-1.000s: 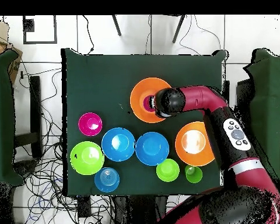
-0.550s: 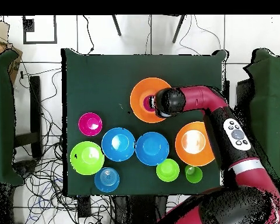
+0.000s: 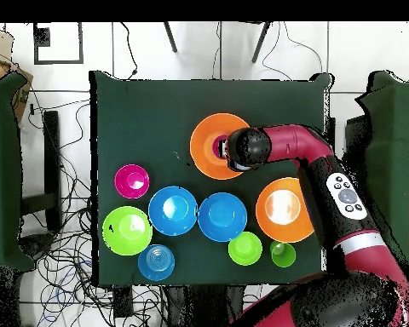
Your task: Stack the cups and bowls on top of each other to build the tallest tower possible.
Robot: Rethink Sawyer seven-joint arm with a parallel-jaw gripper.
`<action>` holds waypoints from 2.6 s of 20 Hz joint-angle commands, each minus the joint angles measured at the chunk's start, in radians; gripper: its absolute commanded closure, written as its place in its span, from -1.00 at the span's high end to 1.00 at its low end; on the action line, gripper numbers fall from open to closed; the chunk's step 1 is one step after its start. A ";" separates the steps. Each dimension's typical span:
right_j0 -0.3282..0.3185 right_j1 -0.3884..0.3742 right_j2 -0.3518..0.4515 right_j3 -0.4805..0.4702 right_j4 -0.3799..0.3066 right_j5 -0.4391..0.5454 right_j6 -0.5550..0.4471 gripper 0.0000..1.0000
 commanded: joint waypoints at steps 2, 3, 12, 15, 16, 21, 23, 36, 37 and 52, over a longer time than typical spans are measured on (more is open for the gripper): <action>0.031 0.003 -0.029 -0.052 -0.117 -0.015 -0.311 1.00; 0.032 0.002 -0.031 -0.052 -0.117 -0.012 -0.311 1.00; 0.046 -0.011 -0.039 -0.053 -0.114 0.007 -0.296 1.00; 0.036 -0.046 -0.030 -0.018 -0.094 0.019 -0.299 1.00; 0.040 -0.055 -0.032 -0.014 -0.090 0.025 -0.292 1.00; 0.043 -0.076 -0.030 -0.012 -0.077 0.043 -0.286 1.00; 0.039 -0.089 -0.033 0.003 -0.074 0.042 -0.280 1.00; 0.025 -0.233 -0.027 0.095 -0.007 0.135 -0.281 1.00; 0.024 -0.249 -0.027 0.104 0.001 0.145 -0.281 1.00; 0.065 -0.420 -0.037 0.191 0.068 0.236 -0.166 1.00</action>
